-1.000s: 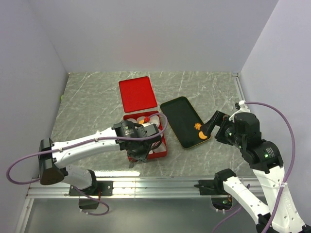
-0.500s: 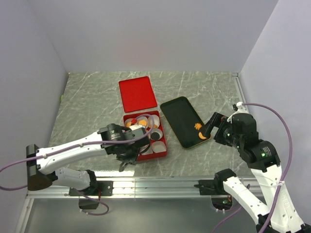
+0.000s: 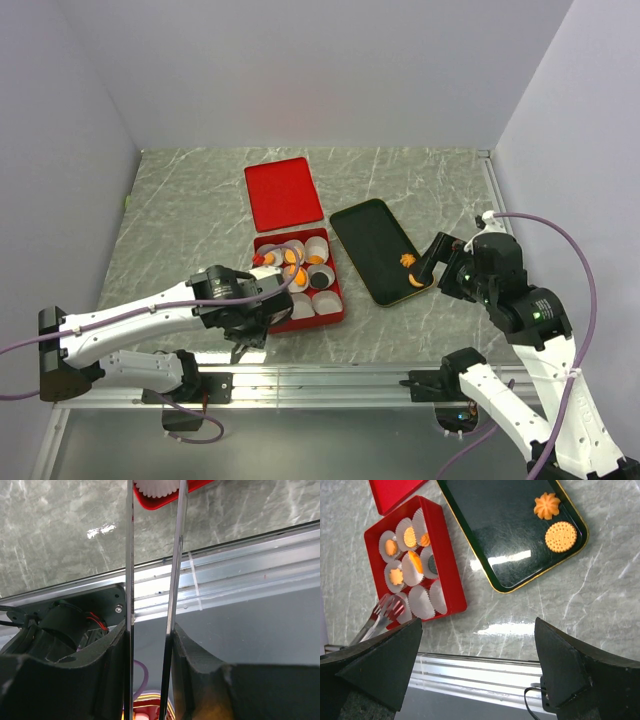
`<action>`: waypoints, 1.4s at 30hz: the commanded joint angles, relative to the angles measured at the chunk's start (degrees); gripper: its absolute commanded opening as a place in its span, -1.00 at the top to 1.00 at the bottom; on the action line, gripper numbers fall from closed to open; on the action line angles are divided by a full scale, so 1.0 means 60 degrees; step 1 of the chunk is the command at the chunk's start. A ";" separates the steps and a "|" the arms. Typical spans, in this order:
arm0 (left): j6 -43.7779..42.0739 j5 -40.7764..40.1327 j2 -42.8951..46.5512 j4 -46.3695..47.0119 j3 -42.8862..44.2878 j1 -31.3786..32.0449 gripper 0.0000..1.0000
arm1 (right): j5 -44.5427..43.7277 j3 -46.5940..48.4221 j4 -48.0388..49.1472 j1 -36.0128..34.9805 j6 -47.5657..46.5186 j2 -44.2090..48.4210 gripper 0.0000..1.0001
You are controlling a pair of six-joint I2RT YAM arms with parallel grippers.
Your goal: Pack the cookies
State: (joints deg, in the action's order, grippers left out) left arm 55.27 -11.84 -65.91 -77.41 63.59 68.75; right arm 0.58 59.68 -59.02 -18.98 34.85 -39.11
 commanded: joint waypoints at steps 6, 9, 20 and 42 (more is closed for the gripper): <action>0.0325 -0.0093 0.0467 -0.0165 -0.0344 0.0011 0.30 | -0.0009 -0.0088 0.0375 -0.0030 -0.0139 -0.0073 -1.00; 0.0325 -0.0122 0.0526 -0.0180 -0.0374 0.0011 0.19 | -0.0009 -0.0103 0.0389 -0.0015 -0.0125 -0.0087 -1.00; 0.0120 -0.0137 0.0497 -0.0195 -0.0242 0.0011 0.05 | -0.0038 -0.0103 0.0462 -0.0015 -0.0066 -0.0146 -1.00; -0.0641 -0.0444 -0.0672 -0.0180 0.1514 -0.0164 0.05 | -0.0082 -0.0088 0.0404 -0.0029 -0.0198 -0.0073 -1.00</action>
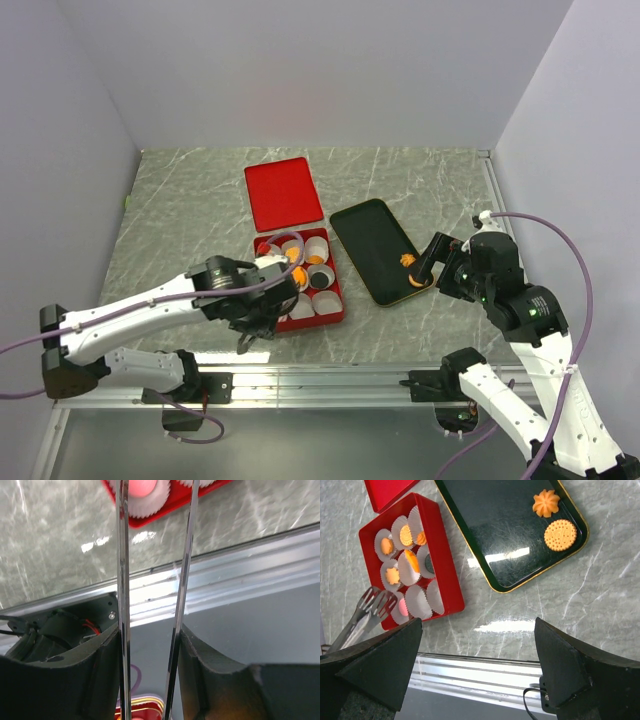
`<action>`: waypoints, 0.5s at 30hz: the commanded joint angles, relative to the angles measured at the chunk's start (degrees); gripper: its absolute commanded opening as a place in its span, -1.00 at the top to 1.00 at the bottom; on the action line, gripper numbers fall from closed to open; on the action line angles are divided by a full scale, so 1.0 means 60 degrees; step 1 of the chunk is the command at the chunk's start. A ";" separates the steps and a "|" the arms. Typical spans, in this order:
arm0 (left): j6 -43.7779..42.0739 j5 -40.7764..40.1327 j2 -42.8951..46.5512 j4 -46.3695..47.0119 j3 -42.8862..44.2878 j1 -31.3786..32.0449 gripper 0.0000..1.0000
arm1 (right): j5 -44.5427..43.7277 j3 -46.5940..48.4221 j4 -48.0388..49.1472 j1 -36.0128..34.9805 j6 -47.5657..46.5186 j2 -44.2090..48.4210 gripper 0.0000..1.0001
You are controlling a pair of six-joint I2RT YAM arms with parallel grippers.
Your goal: Pack the cookies
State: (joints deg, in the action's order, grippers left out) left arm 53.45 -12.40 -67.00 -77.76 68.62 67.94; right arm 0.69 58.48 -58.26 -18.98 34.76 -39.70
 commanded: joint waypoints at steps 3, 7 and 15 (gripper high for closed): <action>-0.0631 -0.0525 -0.1207 -0.0122 0.1364 -0.0044 0.05 | -0.0318 0.0170 0.0189 -0.0015 -0.0242 0.0069 -0.99; -0.1187 -0.0701 -0.2307 0.0010 0.2521 -0.0059 0.06 | -0.0524 0.0258 0.0072 -0.0015 -0.0374 0.0099 -1.00; -0.2579 -0.0336 -0.5526 0.0288 0.6530 -0.0088 0.10 | -0.0861 0.0522 -0.0294 -0.0029 -0.0652 0.0230 -1.00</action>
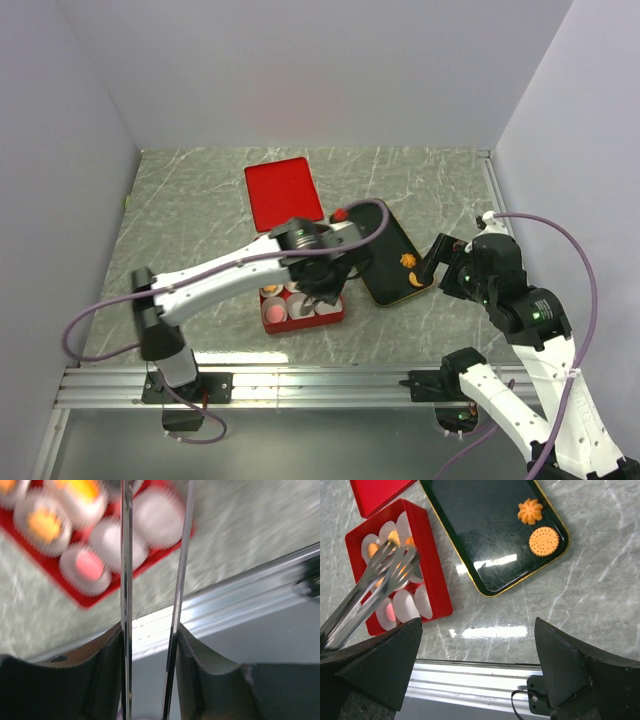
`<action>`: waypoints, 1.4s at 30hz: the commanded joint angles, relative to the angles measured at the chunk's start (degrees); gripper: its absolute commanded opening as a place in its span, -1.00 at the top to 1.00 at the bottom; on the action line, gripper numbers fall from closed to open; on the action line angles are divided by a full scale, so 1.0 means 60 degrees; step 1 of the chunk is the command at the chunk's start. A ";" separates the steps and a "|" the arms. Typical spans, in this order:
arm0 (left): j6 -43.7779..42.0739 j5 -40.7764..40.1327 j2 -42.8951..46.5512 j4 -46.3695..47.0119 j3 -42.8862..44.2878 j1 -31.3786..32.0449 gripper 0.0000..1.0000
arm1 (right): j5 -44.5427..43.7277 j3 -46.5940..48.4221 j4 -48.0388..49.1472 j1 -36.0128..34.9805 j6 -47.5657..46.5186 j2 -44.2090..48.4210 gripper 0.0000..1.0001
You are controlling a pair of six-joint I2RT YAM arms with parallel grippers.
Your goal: Pack the cookies
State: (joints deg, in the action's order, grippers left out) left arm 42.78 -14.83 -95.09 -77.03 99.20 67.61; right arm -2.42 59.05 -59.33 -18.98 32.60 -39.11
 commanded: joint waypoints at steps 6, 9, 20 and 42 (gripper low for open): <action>-0.1476 0.0639 -0.2897 0.0578 0.3503 -0.0034 0.14 | -0.0579 0.0530 -0.0321 0.0000 -0.0482 0.0205 -1.00; -0.1637 0.0786 -0.3660 0.0724 0.4310 -0.0048 0.14 | -0.0681 0.0545 -0.0380 0.0000 -0.0570 0.0220 -1.00; -0.1813 0.1036 -0.4821 0.1588 0.4854 -0.0282 0.08 | -0.0711 0.0325 -0.0234 0.0000 -0.0775 0.0118 -1.00; -0.2165 0.1944 -0.5524 0.2453 0.4650 -0.0693 0.08 | -0.0989 0.0384 -0.0102 0.0014 -0.0922 -0.0102 -1.00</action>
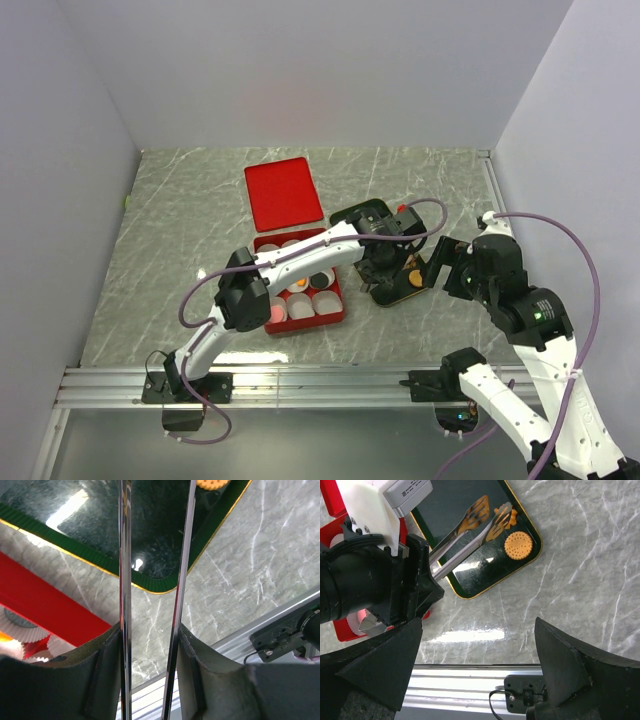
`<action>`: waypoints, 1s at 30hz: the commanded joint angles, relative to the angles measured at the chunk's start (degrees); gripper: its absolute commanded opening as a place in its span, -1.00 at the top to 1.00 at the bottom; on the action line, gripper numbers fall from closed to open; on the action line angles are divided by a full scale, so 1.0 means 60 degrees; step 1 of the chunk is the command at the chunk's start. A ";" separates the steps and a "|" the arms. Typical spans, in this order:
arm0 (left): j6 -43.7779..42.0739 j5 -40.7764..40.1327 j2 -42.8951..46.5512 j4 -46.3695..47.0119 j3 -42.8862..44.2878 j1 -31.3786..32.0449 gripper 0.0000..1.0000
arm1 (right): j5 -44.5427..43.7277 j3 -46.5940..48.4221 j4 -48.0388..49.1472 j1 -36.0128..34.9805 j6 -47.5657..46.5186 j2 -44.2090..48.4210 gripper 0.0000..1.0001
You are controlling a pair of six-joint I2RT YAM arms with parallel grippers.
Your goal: Pack the cookies
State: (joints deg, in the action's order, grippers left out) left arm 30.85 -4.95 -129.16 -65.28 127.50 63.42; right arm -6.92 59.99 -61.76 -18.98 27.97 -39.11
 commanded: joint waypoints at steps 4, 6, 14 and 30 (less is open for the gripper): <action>-0.0190 0.0385 0.0082 0.0611 -0.0186 0.0007 0.08 | -0.0282 0.0227 0.0317 0.0000 -0.0149 -0.0146 -1.00; -0.0220 0.0415 -0.0049 0.0581 -0.0113 0.0007 0.08 | -0.0283 0.0227 0.0317 -0.0015 -0.0149 -0.0161 -1.00; -0.0425 0.0108 -0.0503 0.0186 0.0268 0.0021 0.07 | -0.0326 0.0271 0.0303 0.0014 -0.0091 -0.0176 -1.00; -0.0776 -0.0229 -0.0681 -0.0136 0.0225 0.0065 0.10 | -0.0356 0.0373 0.0200 0.0058 0.0056 -0.0117 -1.00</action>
State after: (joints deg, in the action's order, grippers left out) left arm 27.79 -4.69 -135.72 -65.73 129.56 63.46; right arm -7.75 59.99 -61.78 -18.85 28.05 -39.88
